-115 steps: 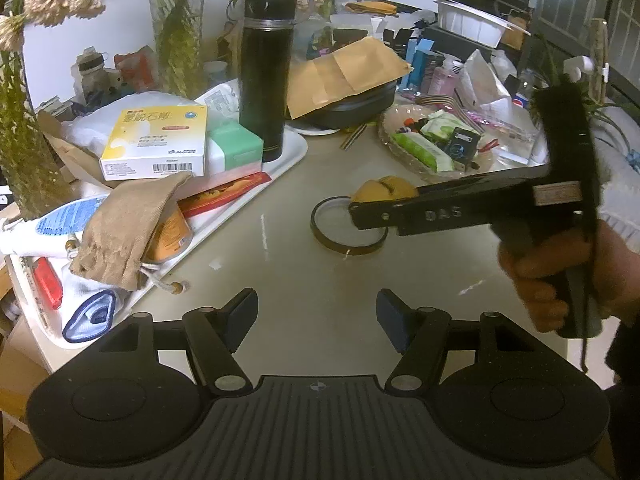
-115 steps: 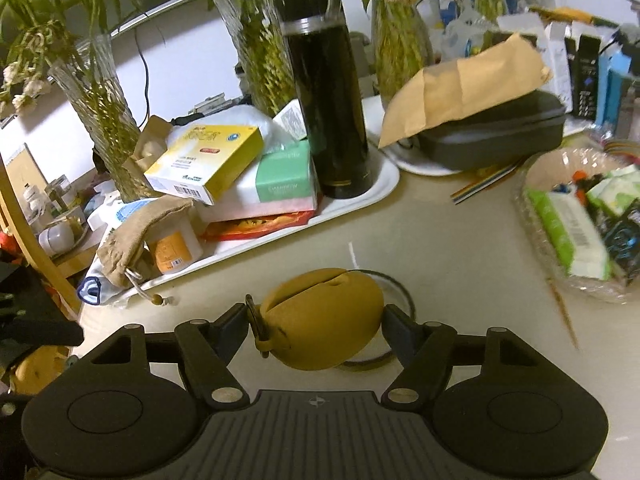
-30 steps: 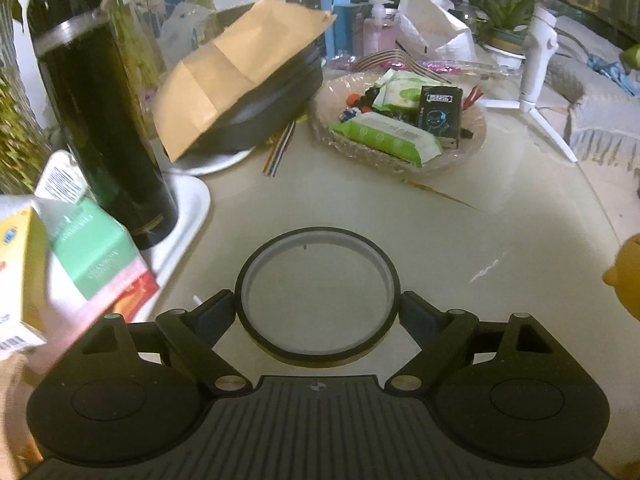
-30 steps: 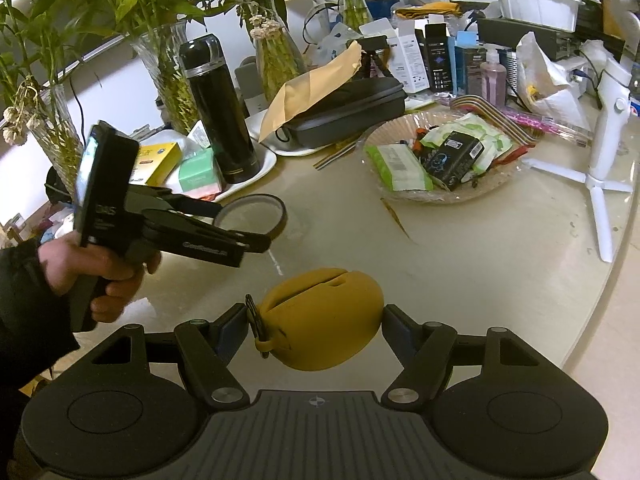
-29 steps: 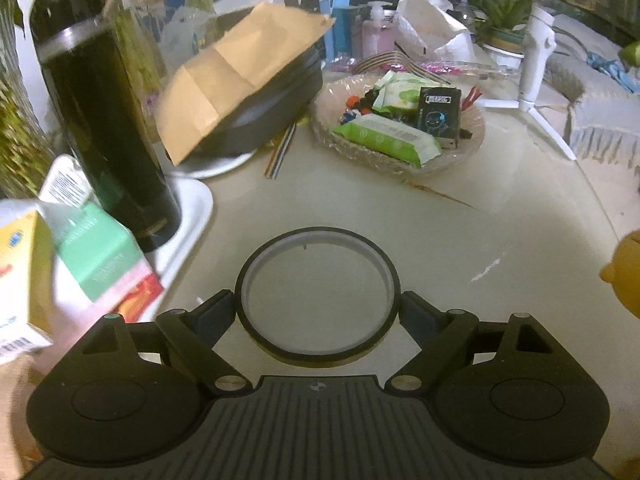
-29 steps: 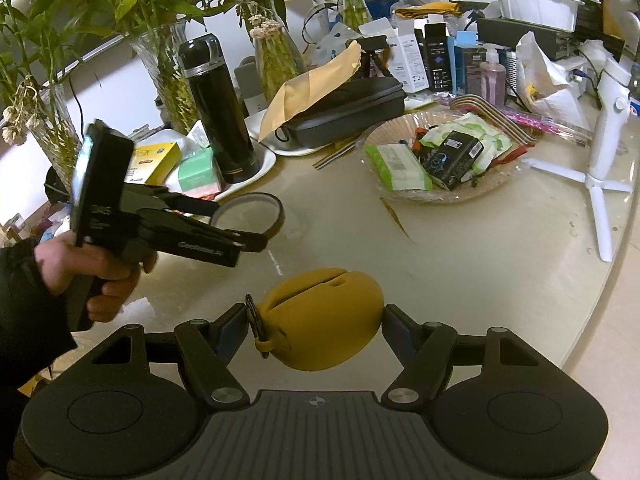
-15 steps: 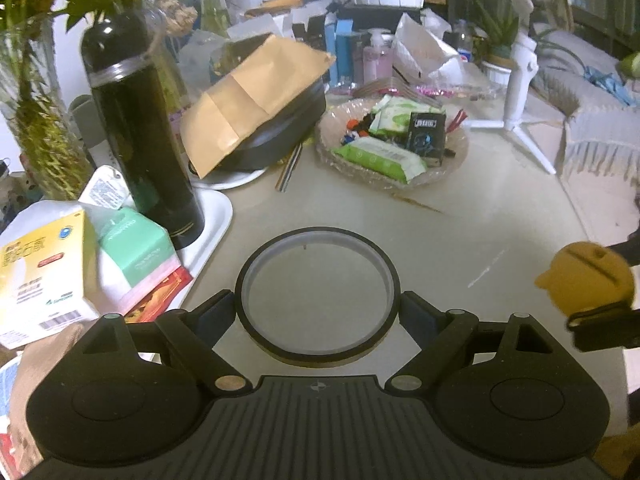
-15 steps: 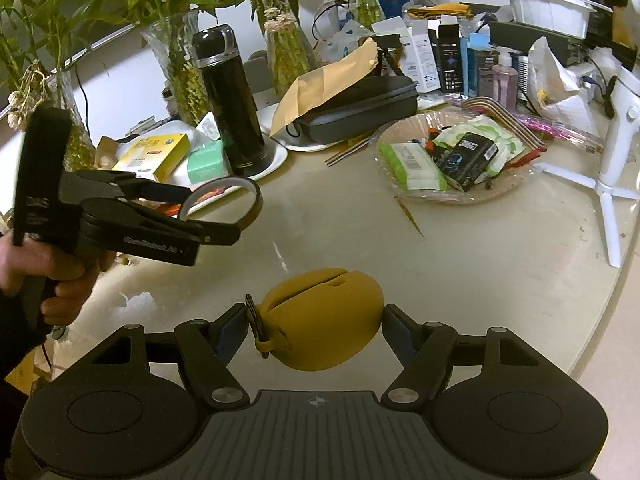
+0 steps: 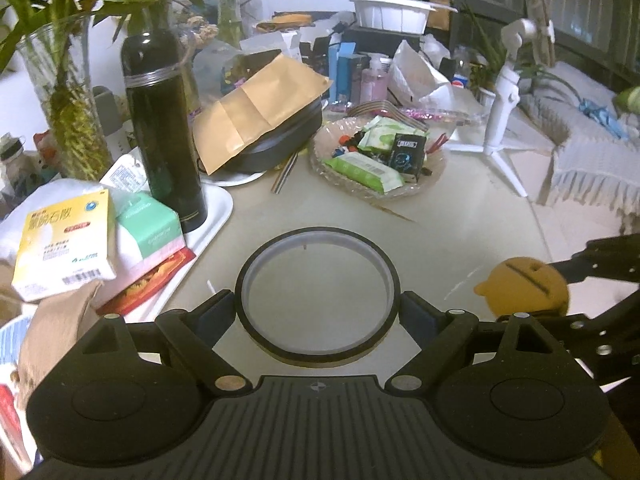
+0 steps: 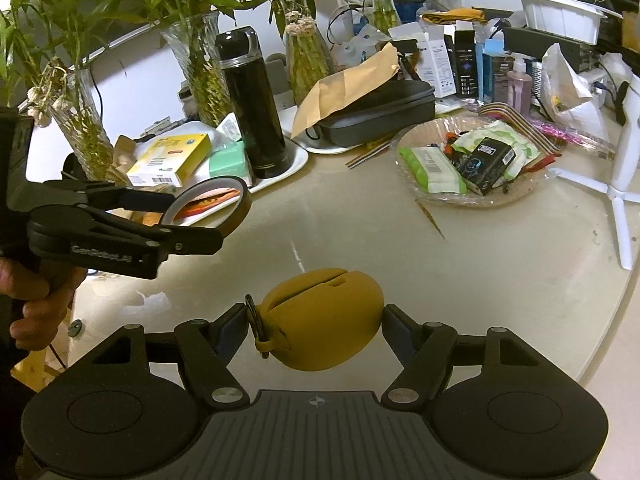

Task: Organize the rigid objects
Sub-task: 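Lift the ring with the left tool while the right tool carries the pouch toward the box, then open the left tool over the box while the right tool releases the pouch into it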

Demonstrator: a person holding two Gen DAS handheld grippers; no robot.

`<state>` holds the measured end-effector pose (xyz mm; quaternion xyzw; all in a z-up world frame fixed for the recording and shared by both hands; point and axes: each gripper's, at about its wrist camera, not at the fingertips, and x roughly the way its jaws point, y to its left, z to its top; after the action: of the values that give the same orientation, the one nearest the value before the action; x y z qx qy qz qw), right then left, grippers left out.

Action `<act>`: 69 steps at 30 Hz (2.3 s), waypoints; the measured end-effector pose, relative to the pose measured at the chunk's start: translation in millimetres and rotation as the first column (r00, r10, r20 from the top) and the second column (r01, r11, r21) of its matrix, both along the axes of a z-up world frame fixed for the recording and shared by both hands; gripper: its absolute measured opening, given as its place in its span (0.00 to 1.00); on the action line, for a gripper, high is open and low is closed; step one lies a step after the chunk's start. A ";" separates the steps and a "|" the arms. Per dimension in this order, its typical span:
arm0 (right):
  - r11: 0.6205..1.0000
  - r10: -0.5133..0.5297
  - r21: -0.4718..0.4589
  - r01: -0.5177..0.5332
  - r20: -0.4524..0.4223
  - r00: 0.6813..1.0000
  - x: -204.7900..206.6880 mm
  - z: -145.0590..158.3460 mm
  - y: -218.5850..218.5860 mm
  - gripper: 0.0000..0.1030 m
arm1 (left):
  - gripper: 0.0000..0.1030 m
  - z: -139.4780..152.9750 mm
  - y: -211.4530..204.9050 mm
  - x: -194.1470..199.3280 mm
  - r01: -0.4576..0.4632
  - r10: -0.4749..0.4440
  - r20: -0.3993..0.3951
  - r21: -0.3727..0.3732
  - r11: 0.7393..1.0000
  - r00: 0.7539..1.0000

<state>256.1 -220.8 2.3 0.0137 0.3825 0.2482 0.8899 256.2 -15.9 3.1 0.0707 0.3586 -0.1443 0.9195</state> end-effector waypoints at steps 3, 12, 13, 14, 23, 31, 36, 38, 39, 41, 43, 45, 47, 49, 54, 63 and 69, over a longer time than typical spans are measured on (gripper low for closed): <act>1.000 0.004 0.008 -0.004 0.002 1.000 -5.5 1.7 1.1 0.73 | 0.86 5.4 1.9 -10.7 -0.010 0.010 0.008 -0.014 1.000 1.000; 1.000 0.014 0.020 -0.015 0.015 1.000 -25.1 6.5 2.9 0.73 | 0.86 11.0 1.5 -44.1 -0.024 0.025 0.017 -0.030 0.999 1.000; 1.000 0.015 0.025 -0.015 0.014 1.000 -27.5 7.1 2.6 0.73 | 0.86 10.7 1.1 -47.6 -0.024 0.025 0.016 -0.030 0.999 1.000; 0.999 0.015 0.031 -0.015 0.014 1.000 -30.1 7.7 2.1 0.73 | 0.86 10.5 0.8 -51.1 -0.025 0.025 0.014 -0.031 0.999 1.000; 0.999 0.028 0.046 -0.029 0.021 0.999 -51.7 12.6 2.7 0.73 | 0.86 11.1 -0.1 -79.8 -0.027 0.028 0.012 -0.037 0.999 1.000; 0.998 0.025 0.062 -0.026 0.018 1.000 -68.1 14.4 0.3 0.73 | 0.86 12.7 -2.1 -102.3 -0.039 0.040 0.014 -0.055 0.998 0.999; 0.997 0.026 0.073 -0.027 0.014 1.000 -79.6 14.7 0.2 0.73 | 0.86 12.9 -1.6 -118.8 -0.046 0.047 0.011 -0.070 0.996 0.999; 0.997 0.026 0.075 -0.026 0.013 1.000 -85.3 14.6 0.5 0.73 | 0.86 13.3 -1.5 -124.7 -0.048 0.049 0.009 -0.077 0.996 0.999; 0.997 0.026 0.076 -0.027 0.012 1.000 -87.7 14.7 0.7 0.73 | 0.86 13.3 -1.3 -128.2 -0.050 0.050 0.008 -0.081 0.995 0.999; 0.997 0.026 0.078 -0.027 0.011 1.000 -93.0 14.5 0.8 0.73 | 0.86 13.1 -1.6 -133.7 -0.050 0.050 0.007 -0.084 0.995 0.999; 0.996 0.026 0.080 -0.027 0.009 1.000 -97.7 14.7 1.0 0.73 | 0.86 12.0 -2.6 -139.5 -0.051 0.051 0.003 -0.084 0.995 0.999; 0.996 0.027 0.082 -0.028 0.008 1.000 -102.1 14.6 1.3 0.73 | 0.86 10.9 -3.1 -145.5 -0.051 0.051 -0.002 -0.083 0.995 0.999; 0.996 0.028 0.083 -0.029 0.007 1.000 -106.9 14.6 1.8 0.73 | 0.86 10.2 -4.0 -150.7 -0.051 0.051 -0.002 -0.079 0.996 0.999; 0.996 0.029 0.084 -0.029 0.005 1.000 -110.4 14.6 2.5 0.73 | 0.86 9.9 -4.3 -156.0 -0.052 0.052 -0.002 -0.078 0.996 0.999; 0.996 0.030 0.085 -0.030 0.006 1.000 -118.7 14.8 3.5 0.73 | 0.86 9.6 -3.5 -167.8 -0.060 0.060 -0.004 -0.082 0.995 0.998; 0.996 0.007 0.094 -0.008 0.010 1.000 -136.0 17.1 0.3 0.73 | 0.86 9.0 -2.7 -188.7 -0.064 0.063 -0.013 -0.088 0.994 0.998; 0.996 0.004 0.093 -0.005 0.009 1.000 -143.4 17.7 -0.2 0.73 | 0.86 8.4 -3.5 -199.3 -0.063 0.061 -0.019 -0.094 0.994 0.998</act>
<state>112.6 -221.0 20.0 0.0532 0.3668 0.2677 0.8894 56.9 -19.4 11.5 0.0148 0.3609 -0.1331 0.9229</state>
